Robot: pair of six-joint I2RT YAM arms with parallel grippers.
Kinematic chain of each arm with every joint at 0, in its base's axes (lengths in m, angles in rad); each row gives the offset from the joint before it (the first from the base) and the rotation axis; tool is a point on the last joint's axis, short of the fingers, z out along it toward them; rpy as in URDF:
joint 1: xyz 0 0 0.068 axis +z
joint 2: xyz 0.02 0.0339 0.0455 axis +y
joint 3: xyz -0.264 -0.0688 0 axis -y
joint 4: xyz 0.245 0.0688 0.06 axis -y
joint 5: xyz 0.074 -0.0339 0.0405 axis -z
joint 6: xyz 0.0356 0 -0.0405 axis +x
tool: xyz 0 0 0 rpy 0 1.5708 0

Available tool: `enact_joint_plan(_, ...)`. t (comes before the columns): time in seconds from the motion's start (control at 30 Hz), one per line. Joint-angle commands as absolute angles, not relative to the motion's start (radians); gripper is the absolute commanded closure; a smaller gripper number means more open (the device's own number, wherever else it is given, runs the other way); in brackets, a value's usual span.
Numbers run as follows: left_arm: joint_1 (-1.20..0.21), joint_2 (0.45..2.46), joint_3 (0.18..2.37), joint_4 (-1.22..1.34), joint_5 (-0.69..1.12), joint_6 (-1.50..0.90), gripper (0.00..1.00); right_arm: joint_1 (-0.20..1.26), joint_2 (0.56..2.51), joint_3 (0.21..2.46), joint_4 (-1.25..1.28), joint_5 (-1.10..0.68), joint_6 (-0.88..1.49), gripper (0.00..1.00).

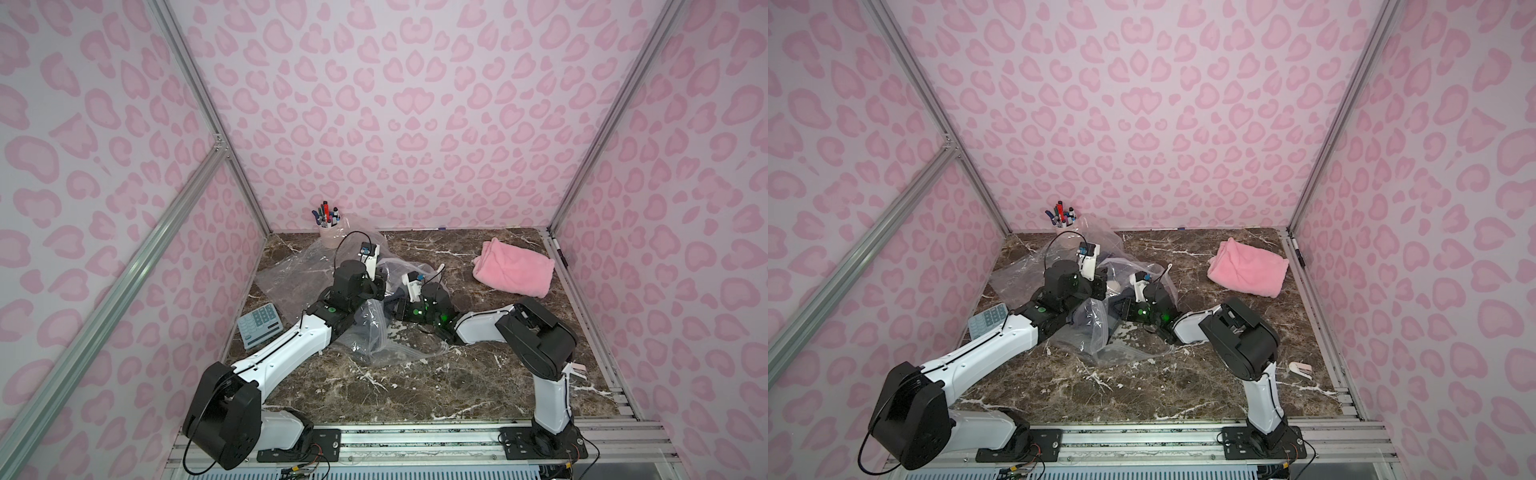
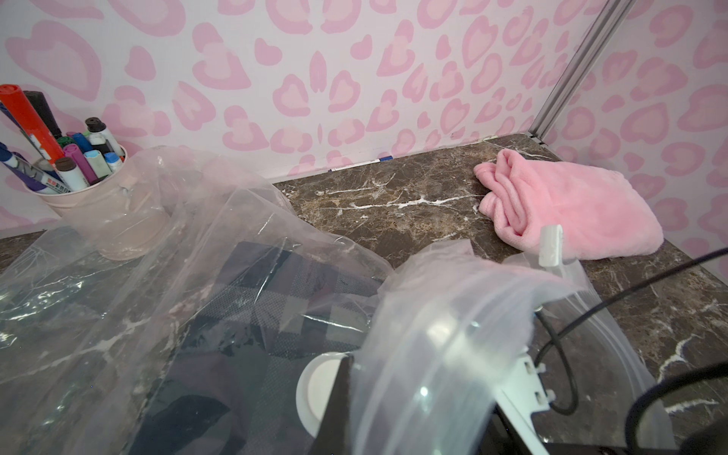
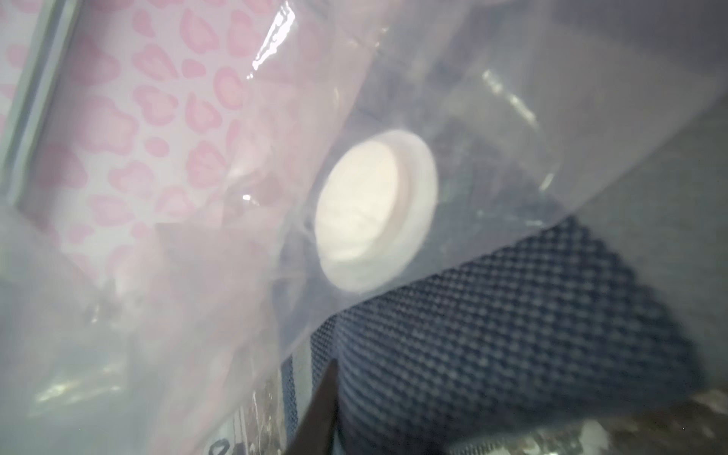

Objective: Take the blanket out of the vacuum bag
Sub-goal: Take out the blanket from the vacuum bag.

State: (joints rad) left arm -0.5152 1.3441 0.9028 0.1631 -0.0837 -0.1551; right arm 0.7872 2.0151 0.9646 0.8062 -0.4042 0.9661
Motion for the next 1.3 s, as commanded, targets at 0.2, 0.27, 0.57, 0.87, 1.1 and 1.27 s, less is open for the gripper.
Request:
enact_joint_plan(0.2,-0.515,1.327,0.892,0.161,-0.088,-0.158,0.96,0.791,2.05,1.044,0.863,-0.443,0.966,0.91)
enact_joint_plan(0.27,-0.515,1.328,0.89,0.164,-0.09,-0.158,0.96,0.792,2.051,1.056,0.836,-0.44,0.96,1.0)
enact_joint_plan(0.57,-0.498,1.456,1.024,0.167,-0.251,-0.184,0.96,0.798,1.917,0.974,0.775,-0.414,0.931,1.0)
enact_joint_plan(0.87,-0.482,1.595,1.218,0.165,-0.265,-0.139,0.96,0.852,1.806,0.936,0.656,-0.357,0.855,1.0)
enact_joint_plan(1.1,-0.48,1.626,1.212,0.135,-0.308,-0.139,0.96,0.882,1.713,0.981,0.515,-0.303,0.776,1.0)
enact_joint_plan(1.27,-0.478,1.611,1.157,0.131,-0.306,-0.167,0.96,0.886,1.621,1.037,0.373,-0.199,0.677,1.0)
